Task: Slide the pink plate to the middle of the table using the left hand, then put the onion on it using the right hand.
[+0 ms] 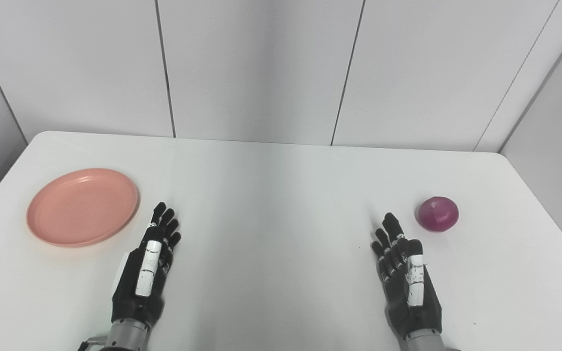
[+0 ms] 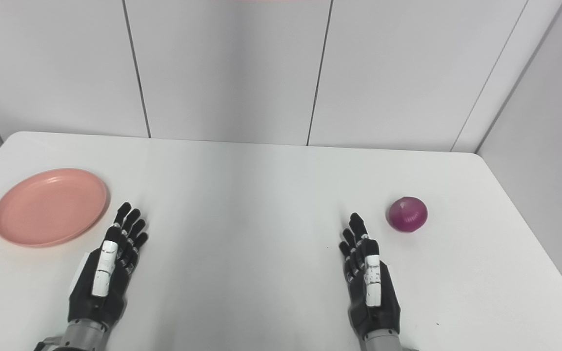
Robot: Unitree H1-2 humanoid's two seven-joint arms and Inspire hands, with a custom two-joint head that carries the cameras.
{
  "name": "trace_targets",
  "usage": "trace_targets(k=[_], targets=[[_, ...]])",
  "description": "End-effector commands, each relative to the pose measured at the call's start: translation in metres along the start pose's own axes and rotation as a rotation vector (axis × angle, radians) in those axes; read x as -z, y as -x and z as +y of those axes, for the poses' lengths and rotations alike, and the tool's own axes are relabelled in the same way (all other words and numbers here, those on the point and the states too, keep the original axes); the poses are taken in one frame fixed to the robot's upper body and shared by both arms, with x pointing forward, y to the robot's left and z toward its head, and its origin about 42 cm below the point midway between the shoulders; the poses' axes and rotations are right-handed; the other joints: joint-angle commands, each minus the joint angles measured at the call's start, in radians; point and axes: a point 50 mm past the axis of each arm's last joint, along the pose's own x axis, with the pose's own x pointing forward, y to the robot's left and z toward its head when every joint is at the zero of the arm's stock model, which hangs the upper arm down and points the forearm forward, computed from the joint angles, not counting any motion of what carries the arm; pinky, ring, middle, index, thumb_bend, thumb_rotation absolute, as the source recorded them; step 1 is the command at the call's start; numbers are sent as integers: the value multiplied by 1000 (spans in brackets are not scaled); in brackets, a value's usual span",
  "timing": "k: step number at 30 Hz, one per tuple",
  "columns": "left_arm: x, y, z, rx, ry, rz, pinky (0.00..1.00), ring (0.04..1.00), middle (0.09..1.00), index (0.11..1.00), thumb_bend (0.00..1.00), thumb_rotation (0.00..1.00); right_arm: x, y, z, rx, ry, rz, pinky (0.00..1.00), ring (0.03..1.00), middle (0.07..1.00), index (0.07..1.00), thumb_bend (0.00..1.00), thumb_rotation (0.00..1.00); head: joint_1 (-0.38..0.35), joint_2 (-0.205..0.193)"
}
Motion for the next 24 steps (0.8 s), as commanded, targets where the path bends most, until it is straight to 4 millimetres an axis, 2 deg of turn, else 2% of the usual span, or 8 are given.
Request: trace_targets(k=[1, 8, 9, 12, 15, 19, 24], targets=[[27, 30, -2, -63, 46, 84, 1000, 1000, 994, 994, 716, 829, 39, 26, -23, 65, 2, 168, 1000, 1000, 996, 958, 874, 895, 18, -7], [37, 30, -12, -67, 44, 89, 1000, 996, 991, 991, 711, 834, 43, 28, -37, 68, 2, 173, 1000, 999, 994, 959, 887, 896, 93, -54], [38, 30, -14, -68, 43, 90, 1000, 996, 990, 991, 712, 832, 44, 28, -41, 67, 0, 173, 1000, 1000, 994, 959, 888, 895, 121, -72], [43, 30, -20, -66, 40, 97, 1000, 995, 985, 987, 785, 794, 47, 30, -51, 67, -6, 175, 1000, 1000, 1000, 956, 882, 897, 162, -94], [47, 29, -27, -67, 34, 102, 1000, 992, 981, 985, 798, 784, 48, 31, -61, 68, 0, 174, 1000, 1000, 1000, 956, 881, 904, 198, -109], [51, 29, -35, -73, 27, 105, 1000, 977, 968, 968, 782, 773, 50, 32, -73, 68, 5, 175, 1000, 1000, 1000, 966, 867, 925, 260, -130], [54, 29, -41, -70, 24, 103, 1000, 975, 968, 966, 746, 764, 50, 33, -81, 66, 8, 176, 1000, 1000, 1000, 987, 847, 967, 303, -143]])
